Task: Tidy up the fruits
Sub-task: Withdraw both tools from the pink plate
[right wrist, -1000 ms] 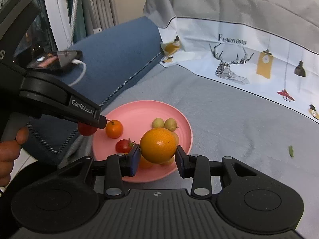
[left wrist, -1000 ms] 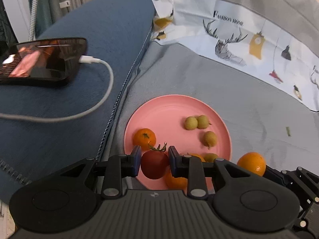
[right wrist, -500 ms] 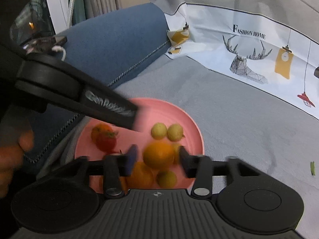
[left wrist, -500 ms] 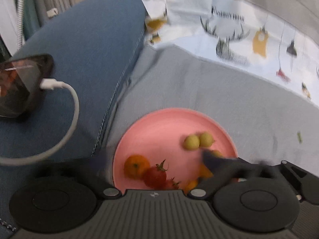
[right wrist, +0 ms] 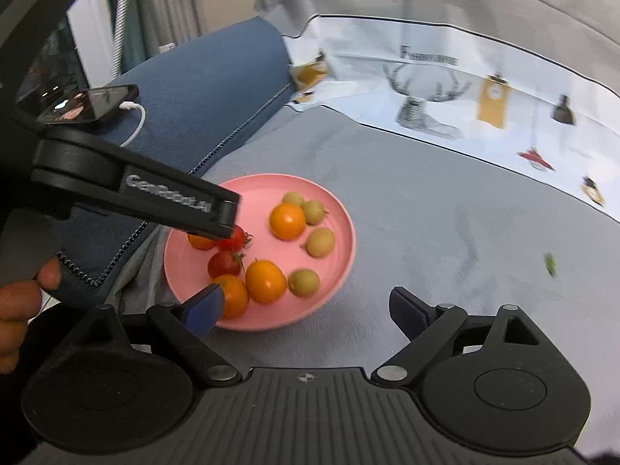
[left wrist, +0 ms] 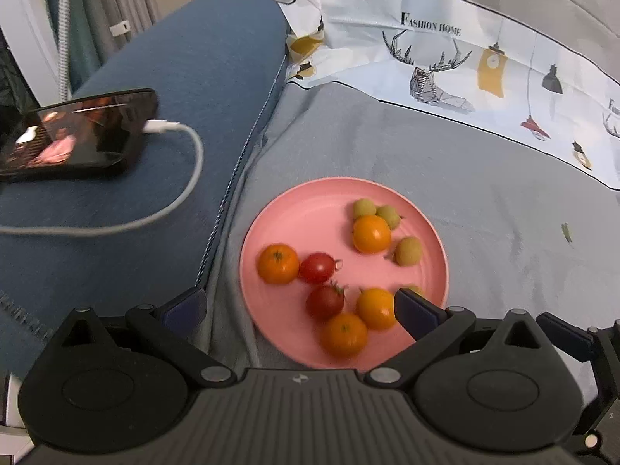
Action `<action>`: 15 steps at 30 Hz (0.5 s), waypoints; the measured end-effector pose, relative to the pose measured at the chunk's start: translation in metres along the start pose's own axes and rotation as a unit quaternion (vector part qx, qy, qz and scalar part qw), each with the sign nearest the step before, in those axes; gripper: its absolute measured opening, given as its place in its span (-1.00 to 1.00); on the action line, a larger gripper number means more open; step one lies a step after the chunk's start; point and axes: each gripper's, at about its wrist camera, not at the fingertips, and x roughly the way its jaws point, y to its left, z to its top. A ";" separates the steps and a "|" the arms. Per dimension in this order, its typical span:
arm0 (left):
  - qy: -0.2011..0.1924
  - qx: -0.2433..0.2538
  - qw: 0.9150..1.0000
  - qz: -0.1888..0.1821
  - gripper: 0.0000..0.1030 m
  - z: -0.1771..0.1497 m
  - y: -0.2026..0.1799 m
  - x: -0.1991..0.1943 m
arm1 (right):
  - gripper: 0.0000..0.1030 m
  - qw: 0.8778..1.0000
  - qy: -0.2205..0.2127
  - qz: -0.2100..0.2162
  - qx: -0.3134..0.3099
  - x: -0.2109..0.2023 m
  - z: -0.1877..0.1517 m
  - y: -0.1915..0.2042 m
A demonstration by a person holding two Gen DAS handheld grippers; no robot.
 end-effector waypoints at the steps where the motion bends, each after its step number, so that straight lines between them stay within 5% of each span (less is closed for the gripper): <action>1: -0.002 0.001 1.000 0.001 0.99 -0.005 0.000 -0.007 | 0.82 1.000 -0.002 -0.003 0.005 -0.007 -0.004 0.001; 15: -0.032 0.004 0.999 0.014 0.99 -0.065 -0.004 -0.091 | 0.92 0.996 -0.061 -0.068 -0.013 -0.092 -0.037 0.011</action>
